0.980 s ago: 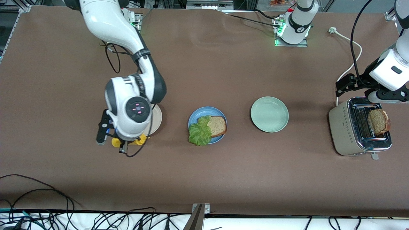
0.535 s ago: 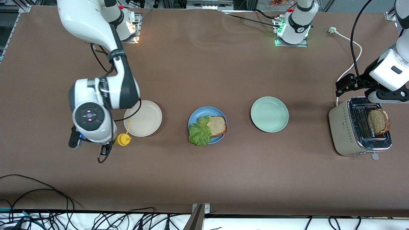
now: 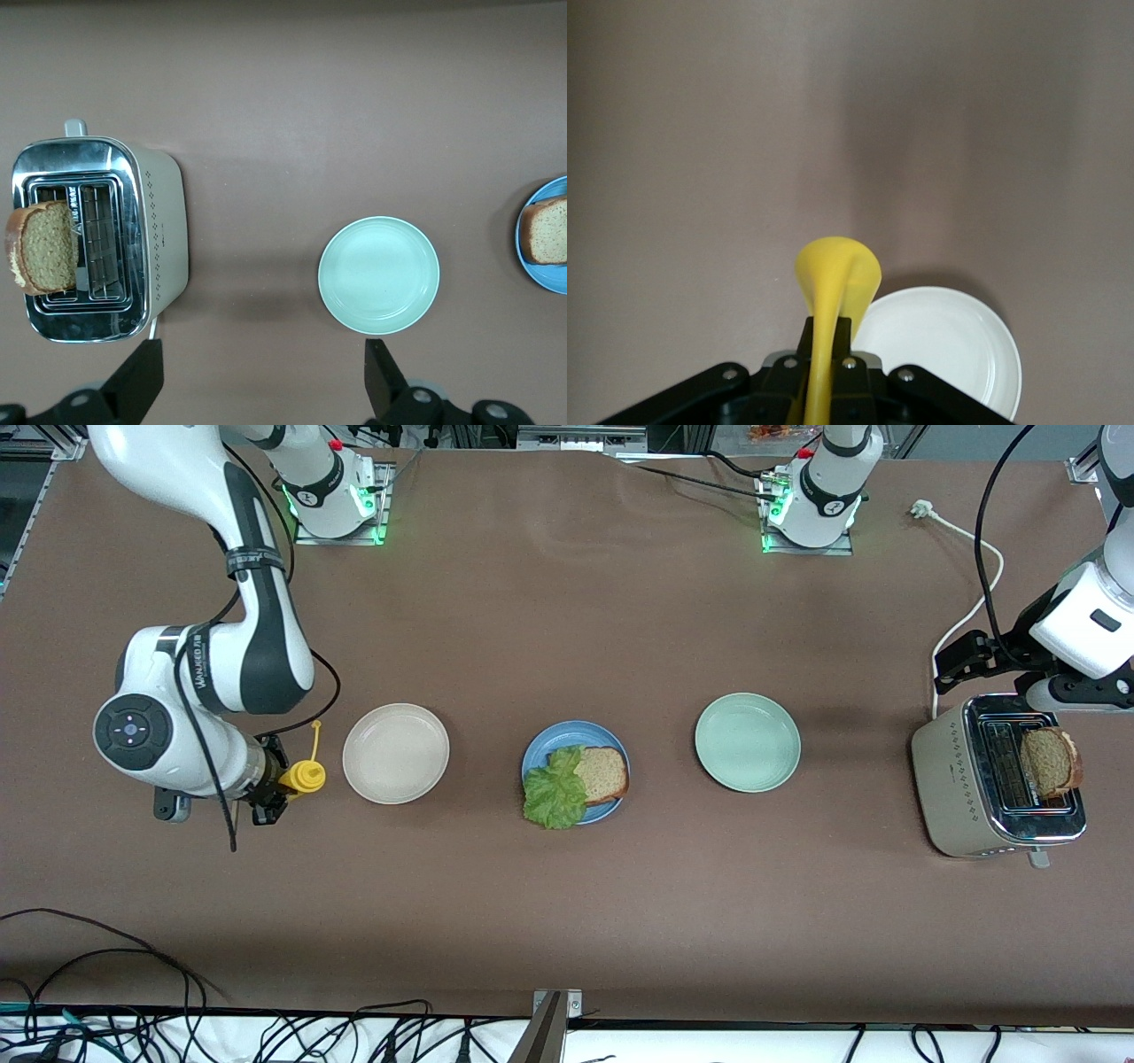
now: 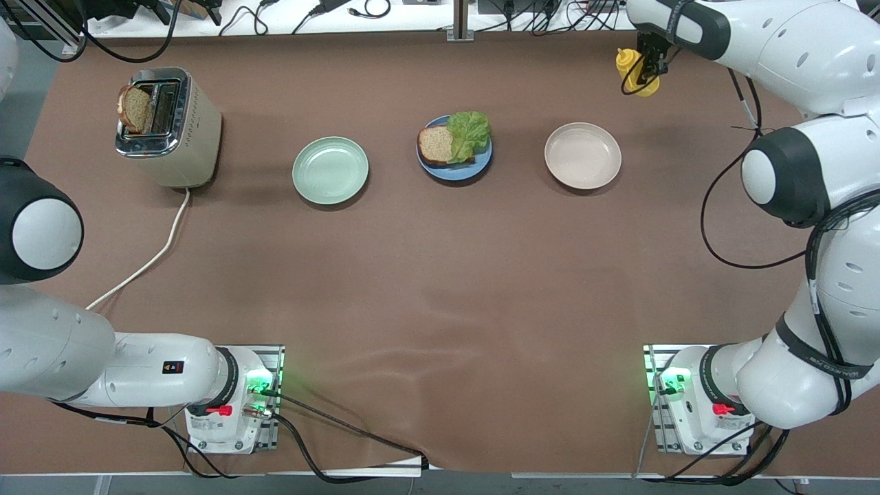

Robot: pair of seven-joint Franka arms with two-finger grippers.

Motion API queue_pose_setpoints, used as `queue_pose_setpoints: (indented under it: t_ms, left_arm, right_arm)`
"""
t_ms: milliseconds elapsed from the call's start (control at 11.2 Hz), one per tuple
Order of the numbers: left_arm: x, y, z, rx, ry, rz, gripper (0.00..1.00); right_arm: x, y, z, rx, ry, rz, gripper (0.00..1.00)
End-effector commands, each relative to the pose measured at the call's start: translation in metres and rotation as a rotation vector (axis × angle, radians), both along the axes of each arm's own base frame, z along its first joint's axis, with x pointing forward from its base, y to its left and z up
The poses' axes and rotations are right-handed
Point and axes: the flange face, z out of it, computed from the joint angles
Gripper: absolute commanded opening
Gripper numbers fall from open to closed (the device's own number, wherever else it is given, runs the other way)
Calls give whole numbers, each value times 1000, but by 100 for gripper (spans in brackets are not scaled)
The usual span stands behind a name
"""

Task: Make sandwich in blue plate with both arms
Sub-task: 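Lower the mustard with the right gripper while the left gripper descends into the toaster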

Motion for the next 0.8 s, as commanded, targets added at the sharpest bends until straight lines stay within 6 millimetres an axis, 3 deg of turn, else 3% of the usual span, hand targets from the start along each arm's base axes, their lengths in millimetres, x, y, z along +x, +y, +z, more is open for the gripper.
queue_pose_setpoints:
  t_ms: [0,535,713]
  left_arm:
    - [7,17,-10,-20,19,13,100]
    - [30,86,-40,0,15,103,100]
    - [37,123,-46,10,-27,145,100]
  right_arm:
    - [-21,-29,-25,130,20,54,0]
    - [-38,-71,-71,282,85,4,0]
    - [-47,-87,-86,365,94,31,0]
